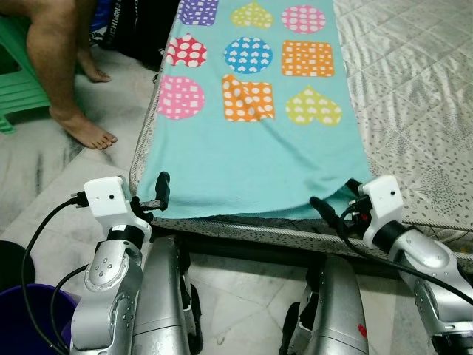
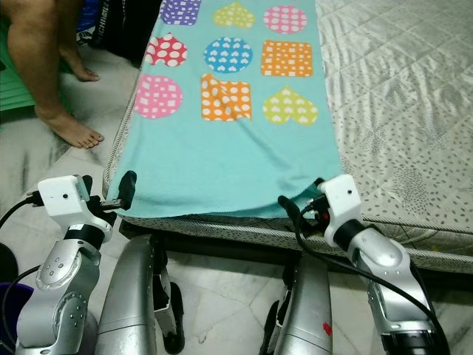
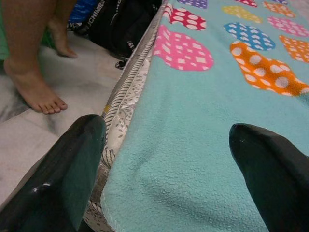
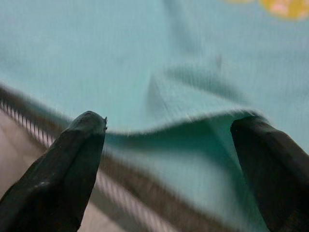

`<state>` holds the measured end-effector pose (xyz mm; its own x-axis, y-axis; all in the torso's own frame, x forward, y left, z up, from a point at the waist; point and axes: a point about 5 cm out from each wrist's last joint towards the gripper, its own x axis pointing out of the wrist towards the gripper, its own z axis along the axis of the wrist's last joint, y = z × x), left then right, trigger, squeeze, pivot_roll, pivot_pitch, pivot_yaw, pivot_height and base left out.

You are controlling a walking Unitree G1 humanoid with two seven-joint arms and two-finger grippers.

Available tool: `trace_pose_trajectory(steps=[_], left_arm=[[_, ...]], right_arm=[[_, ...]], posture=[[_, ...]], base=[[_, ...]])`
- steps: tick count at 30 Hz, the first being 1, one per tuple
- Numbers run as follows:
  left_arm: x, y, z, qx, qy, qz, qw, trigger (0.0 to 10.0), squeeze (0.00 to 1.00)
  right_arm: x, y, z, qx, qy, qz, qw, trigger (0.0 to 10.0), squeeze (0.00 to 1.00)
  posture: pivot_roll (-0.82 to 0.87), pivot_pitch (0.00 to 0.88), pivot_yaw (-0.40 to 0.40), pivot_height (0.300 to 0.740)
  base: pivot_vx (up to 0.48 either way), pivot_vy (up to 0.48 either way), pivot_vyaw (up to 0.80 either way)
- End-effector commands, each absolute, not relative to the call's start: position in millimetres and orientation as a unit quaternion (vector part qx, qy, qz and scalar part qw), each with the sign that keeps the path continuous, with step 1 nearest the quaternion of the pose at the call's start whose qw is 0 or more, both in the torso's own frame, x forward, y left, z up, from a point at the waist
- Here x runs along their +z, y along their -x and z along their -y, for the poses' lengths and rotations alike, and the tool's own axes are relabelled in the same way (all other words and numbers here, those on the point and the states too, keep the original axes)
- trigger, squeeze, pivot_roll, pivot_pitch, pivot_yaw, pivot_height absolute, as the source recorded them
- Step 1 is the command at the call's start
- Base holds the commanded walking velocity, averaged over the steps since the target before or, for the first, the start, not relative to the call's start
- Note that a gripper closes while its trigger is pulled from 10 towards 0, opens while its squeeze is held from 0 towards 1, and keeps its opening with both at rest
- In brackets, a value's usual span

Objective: Clean up the room

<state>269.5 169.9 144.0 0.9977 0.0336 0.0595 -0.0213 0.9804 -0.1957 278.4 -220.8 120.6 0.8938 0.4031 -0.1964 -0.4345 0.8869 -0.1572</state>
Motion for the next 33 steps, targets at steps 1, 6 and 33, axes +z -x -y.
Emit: trace_pose_trajectory(steps=[1,6,33], left_arm=[[139,-268,-172,0.019,0.098,0.021,0.995,10.0,0.0],[137,-268,-171,0.018,0.1,0.018,0.995,10.0,0.0],[139,-270,-172,0.027,0.102,0.027,0.994,10.0,0.0]], right_arm=[[114,-273,229,0.211,0.107,-0.096,0.967,10.0,1.0],[97,-258,247,0.19,0.128,-0.132,0.964,10.0,1.0],[163,-307,296,-0.101,0.144,-0.002,0.984,10.0,1.0]], posture=[[0.08,0.281,0.009,0.518],[0.07,0.281,0.006,0.518],[0.06,0.274,0.0,0.518]], base=[[0.0,0.0,0.0],[0.0,0.0,0.0],[0.0,0.0,0.0]])
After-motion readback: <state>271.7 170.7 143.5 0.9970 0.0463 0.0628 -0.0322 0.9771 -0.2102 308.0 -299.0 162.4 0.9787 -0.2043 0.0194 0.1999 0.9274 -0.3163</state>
